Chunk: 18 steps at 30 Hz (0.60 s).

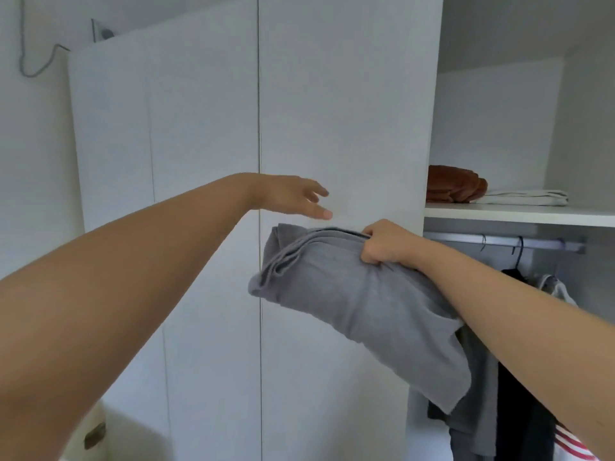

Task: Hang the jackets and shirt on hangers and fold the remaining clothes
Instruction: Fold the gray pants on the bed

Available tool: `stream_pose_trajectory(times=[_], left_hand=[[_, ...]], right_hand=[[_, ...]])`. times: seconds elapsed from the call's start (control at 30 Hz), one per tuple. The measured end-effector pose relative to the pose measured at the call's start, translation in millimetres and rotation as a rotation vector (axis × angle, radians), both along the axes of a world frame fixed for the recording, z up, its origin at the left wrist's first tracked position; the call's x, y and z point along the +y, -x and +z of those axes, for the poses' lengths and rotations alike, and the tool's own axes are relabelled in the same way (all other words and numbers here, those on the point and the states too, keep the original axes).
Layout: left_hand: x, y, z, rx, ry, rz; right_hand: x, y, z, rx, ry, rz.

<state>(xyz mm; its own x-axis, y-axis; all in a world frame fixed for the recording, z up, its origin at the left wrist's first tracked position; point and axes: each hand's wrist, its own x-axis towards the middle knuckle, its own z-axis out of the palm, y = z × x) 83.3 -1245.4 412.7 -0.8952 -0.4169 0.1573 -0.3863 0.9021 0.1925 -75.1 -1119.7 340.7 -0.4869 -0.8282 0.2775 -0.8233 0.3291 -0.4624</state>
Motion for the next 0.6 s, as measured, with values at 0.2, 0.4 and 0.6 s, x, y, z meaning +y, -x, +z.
stream_pose_trajectory(times=[0.2, 0.4, 0.6], left_hand=[[7, 41, -66, -0.354, 0.005, -0.213], [23, 69, -62, -0.517, 0.164, -0.193], [71, 118, -6, -0.233, 0.263, -0.153]], right_hand=[[13, 4, 0, 0.031, -0.205, 0.041], [30, 28, -12, 0.031, -0.287, 0.097], [85, 70, 43, -0.003, -0.097, -0.038]])
